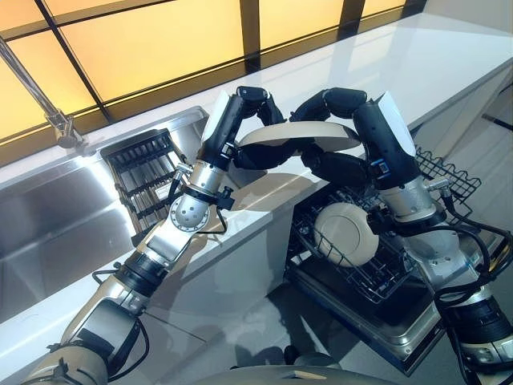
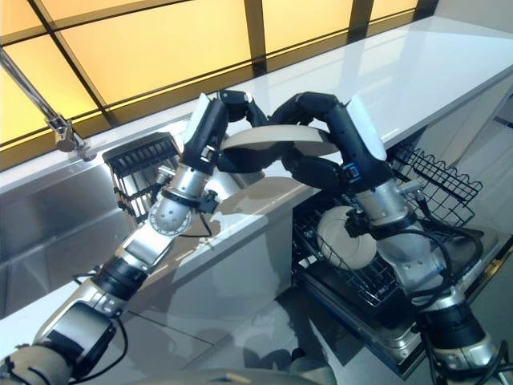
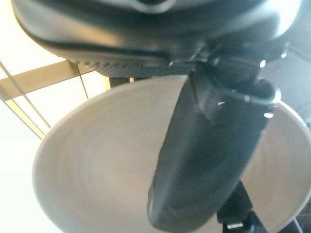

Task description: Pick up plates and place into dishwasher.

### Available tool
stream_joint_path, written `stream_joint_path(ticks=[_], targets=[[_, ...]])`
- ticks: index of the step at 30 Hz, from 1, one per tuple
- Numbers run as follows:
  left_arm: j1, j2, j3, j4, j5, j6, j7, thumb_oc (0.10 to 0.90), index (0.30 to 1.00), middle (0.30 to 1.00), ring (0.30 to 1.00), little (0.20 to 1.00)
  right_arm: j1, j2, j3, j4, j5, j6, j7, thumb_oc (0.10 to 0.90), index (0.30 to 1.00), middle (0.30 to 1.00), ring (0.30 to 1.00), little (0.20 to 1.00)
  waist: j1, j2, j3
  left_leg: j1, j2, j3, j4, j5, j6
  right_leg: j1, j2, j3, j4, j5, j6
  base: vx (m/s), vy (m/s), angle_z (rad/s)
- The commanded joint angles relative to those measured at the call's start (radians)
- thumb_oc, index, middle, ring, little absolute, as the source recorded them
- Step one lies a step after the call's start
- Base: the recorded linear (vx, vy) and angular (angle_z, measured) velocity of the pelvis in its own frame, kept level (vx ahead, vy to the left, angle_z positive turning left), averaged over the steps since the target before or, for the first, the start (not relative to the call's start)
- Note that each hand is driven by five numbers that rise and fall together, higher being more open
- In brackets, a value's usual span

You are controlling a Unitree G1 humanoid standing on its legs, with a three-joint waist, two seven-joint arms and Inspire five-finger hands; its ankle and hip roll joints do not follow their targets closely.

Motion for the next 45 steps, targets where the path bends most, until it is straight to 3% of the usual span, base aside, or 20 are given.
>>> stream_joint_path(ticks=[1, 17, 34, 39, 45], targets=[[-0.172, 0.007, -0.001, -0.001, -0.003, -0.073, 0.045, 0.800, 0.900, 0.900, 0.900, 0.900, -0.130, 0.014, -0.099, -0.011, 0.016, -0.072, -0.069, 0.100, 0.300, 0.300, 0.300, 0.200, 0.017, -0.013, -0.100, 0.024, -0.049, -0.002, 0.007, -0.170, 0.056, 0.021, 0.092, -0.014, 0.006, -0.087, 0.008, 0.00, 0.000, 0.00], [-0.173, 0.053, -0.023, -0.002, -0.001, -0.109, -0.014, 0.800, 0.900, 0.900, 0.900, 0.900, -0.121, -0.029, -0.124, -0.007, -0.099, -0.087, -0.172, 0.100, 0.300, 0.300, 0.300, 0.200, 0.013, -0.010, -0.103, 0.025, -0.048, 0.004, 0.007, -0.172, 0.057, 0.021, 0.093, -0.010, 0.006, -0.087, 0.009, 0.00, 0.000, 0.00], [-0.111, 0.171, -0.036, 0.011, 0.035, -0.196, -0.080, 0.800, 0.900, 0.900, 0.900, 0.900, -0.027, -0.187, -0.277, 0.057, -0.214, -0.048, -0.326, 0.100, 0.300, 0.300, 0.300, 0.200, -0.012, -0.006, -0.113, 0.027, -0.040, 0.032, 0.007, -0.179, 0.057, 0.014, 0.098, 0.010, 0.006, -0.082, 0.015, 0.00, 0.002, -0.02], [-0.086, 0.196, -0.021, 0.010, 0.044, -0.209, -0.073, 0.800, 0.900, 0.900, 0.900, 0.900, 0.013, -0.232, -0.339, 0.095, -0.314, -0.014, -0.414, 0.100, 0.300, 0.300, 0.300, 0.200, -0.022, -0.009, -0.117, 0.025, -0.037, 0.041, 0.007, -0.179, 0.056, 0.011, 0.100, 0.017, 0.006, -0.079, 0.017, 0.01, 0.011, -0.08], [-0.028, 0.202, 0.056, 0.021, 0.017, -0.206, -0.010, 0.800, 0.900, 0.900, 0.900, 0.900, 0.136, -0.290, -0.455, 0.178, -0.424, 0.103, -0.482, 0.100, 0.300, 0.300, 0.300, 0.200, -0.040, -0.017, -0.121, 0.023, -0.033, 0.050, 0.007, -0.179, 0.054, 0.005, 0.105, 0.033, 0.006, -0.075, 0.023, 0.00, -0.001, -0.03]])
